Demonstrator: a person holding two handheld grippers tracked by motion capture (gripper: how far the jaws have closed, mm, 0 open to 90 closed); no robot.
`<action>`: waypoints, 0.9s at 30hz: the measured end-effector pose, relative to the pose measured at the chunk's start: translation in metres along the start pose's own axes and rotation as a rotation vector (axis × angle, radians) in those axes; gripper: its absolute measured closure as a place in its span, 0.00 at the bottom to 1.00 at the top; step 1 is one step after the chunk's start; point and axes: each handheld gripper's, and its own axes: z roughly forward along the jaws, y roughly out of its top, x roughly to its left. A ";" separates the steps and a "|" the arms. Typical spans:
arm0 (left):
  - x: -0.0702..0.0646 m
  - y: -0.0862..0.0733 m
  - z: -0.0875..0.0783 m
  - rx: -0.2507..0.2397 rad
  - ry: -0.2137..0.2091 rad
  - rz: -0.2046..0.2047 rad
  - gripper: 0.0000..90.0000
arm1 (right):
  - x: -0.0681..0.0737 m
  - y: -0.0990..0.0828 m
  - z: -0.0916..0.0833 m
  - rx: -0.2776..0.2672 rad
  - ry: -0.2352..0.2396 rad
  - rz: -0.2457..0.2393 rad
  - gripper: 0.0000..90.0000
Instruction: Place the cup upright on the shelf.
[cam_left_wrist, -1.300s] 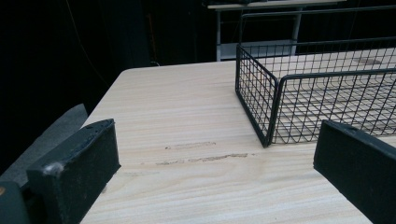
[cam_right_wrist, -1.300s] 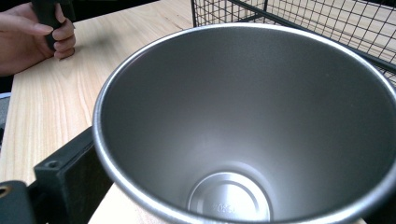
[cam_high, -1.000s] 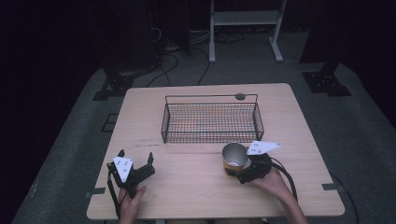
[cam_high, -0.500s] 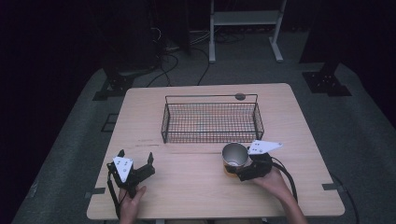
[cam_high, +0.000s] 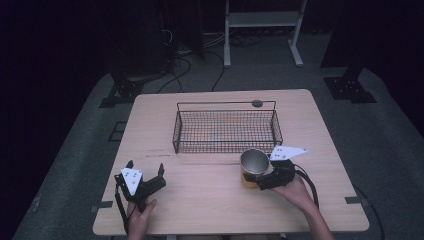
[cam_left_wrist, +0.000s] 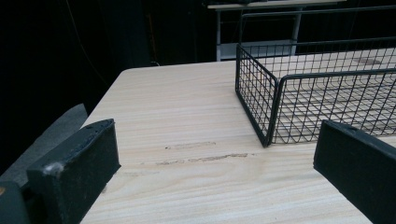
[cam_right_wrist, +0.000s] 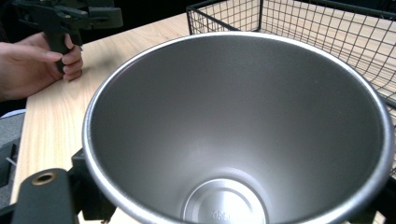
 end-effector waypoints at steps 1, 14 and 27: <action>0.000 0.000 0.000 0.001 0.000 0.001 0.00 | -0.001 0.003 -0.001 0.001 0.005 -0.002 0.16; 0.000 0.000 0.000 0.000 0.000 0.000 0.00 | -0.006 0.025 -0.006 -0.004 0.024 -0.022 0.16; 0.000 0.000 0.000 0.000 -0.001 -0.002 0.00 | -0.014 0.043 -0.004 0.000 0.035 -0.028 0.16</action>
